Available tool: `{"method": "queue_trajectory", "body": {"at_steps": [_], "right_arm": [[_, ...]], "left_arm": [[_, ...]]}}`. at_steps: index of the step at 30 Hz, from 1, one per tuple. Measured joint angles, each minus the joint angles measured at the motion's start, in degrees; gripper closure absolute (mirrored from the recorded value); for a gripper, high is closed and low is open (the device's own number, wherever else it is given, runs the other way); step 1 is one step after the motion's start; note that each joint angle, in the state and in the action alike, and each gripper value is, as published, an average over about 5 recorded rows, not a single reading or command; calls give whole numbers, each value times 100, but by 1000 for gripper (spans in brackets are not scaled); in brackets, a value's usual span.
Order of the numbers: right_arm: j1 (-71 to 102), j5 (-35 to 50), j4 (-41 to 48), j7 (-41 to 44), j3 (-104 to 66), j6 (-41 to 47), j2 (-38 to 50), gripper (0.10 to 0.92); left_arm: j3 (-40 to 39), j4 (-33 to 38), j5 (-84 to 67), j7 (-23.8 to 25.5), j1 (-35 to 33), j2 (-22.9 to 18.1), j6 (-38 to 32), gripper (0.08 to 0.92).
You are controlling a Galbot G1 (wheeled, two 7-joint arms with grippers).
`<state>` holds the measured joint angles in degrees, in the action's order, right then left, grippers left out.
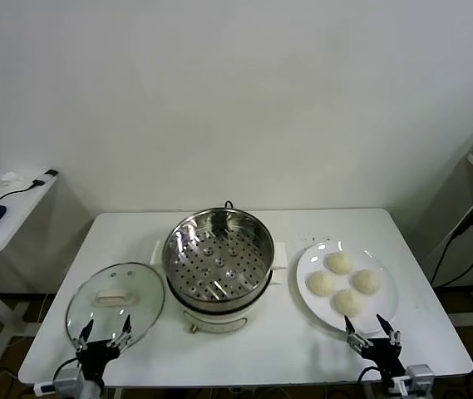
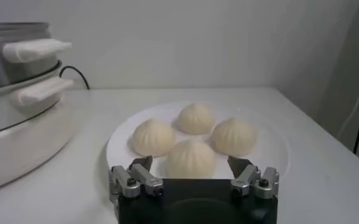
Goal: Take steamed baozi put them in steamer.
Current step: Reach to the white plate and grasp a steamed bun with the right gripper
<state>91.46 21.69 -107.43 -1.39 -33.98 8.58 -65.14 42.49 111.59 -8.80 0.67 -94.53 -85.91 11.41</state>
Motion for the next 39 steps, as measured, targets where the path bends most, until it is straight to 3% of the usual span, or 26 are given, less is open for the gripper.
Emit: {"method": "queue_trajectory", "body": {"at_steps": [8,14,25,32,39], "right_arm": [[-1166,-188,297,160,369,593,703,203],[-2610,-328,770,780,1262,1020,1666,203],[-6493,-801,2502,3487,4884,194,2915,203],[-8970,-1024,3667,5208,7419,-581,2910,203],[-10229,-1159,4488,6033,8979,-856,2598,203]], "left_arm": [[-47,-18,-1,1,50,26,-2,177],[-102,-34,-2,4,95,41,-25,177],[-124,-120,0,8,109,67,-104,177],[-151,-206,42,4,110,34,-191,177],[-154,-286,84,3,113,49,-276,177]]}}
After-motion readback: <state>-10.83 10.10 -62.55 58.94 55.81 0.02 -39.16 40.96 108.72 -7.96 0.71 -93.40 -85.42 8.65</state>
